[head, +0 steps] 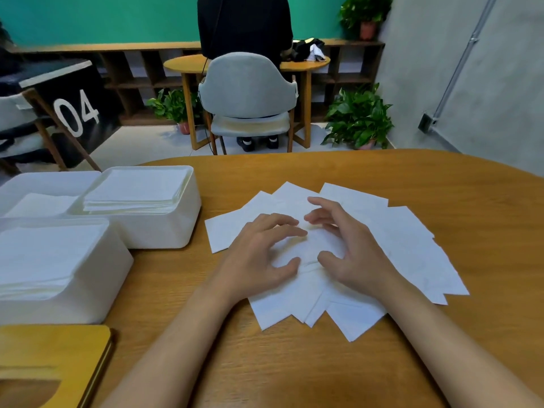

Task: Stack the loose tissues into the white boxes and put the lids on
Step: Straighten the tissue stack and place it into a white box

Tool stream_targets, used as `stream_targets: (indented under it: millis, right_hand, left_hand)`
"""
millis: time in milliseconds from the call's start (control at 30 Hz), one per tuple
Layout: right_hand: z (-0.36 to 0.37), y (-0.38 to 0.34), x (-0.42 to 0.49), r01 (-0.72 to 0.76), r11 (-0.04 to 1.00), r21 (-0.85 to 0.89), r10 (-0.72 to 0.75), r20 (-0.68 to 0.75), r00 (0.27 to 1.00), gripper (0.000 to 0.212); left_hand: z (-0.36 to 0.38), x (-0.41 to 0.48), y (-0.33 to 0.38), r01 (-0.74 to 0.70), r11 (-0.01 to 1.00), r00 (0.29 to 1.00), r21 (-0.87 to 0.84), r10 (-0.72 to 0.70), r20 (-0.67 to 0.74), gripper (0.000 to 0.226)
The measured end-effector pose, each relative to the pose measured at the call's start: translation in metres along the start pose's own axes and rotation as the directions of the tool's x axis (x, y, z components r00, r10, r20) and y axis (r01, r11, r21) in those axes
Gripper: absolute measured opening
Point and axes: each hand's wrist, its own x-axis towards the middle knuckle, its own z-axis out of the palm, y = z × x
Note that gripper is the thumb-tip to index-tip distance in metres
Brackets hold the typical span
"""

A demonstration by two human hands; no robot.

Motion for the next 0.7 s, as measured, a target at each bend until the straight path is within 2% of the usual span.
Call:
stream_targets:
  millis: [167, 233, 433, 600, 633, 700]
  right_hand:
    - [0.000, 0.002, 0.001, 0.052, 0.999, -0.017, -0.052, -0.042, 0.998, 0.079]
    - [0.001, 0.004, 0.001, 0.070, 0.997, -0.024, -0.072, -0.057, 0.996, 0.078]
    - [0.002, 0.005, -0.001, 0.105, 0.992, -0.071, -0.108, -0.039, 0.993, 0.074]
    - [0.002, 0.002, -0.005, 0.167, 0.974, -0.152, -0.167, 0.012, 0.986, 0.063]
    - [0.002, 0.002, -0.005, 0.175, 0.971, -0.163, -0.179, -0.012, 0.984, 0.060]
    - [0.005, 0.001, -0.004, 0.206, 0.962, -0.177, -0.233, -0.151, 0.961, 0.045]
  left_hand:
    - [-0.002, 0.000, -0.001, 0.011, 0.999, 0.999, -0.031, -0.009, 0.047, 0.050]
    - [-0.002, -0.001, -0.004, 0.009, 0.999, 0.999, -0.038, -0.008, 0.033, 0.046]
    - [0.007, 0.000, -0.004, -0.031, 0.999, 0.997, -0.023, 0.030, -0.073, 0.019]
    - [0.006, 0.001, 0.002, -0.099, 0.994, 0.960, 0.045, 0.107, -0.259, 0.015]
    - [0.005, 0.001, 0.004, -0.108, 0.993, 0.950, 0.057, 0.120, -0.290, 0.015]
    - [0.004, 0.001, 0.007, -0.124, 0.991, 0.940, 0.048, 0.133, -0.315, 0.017]
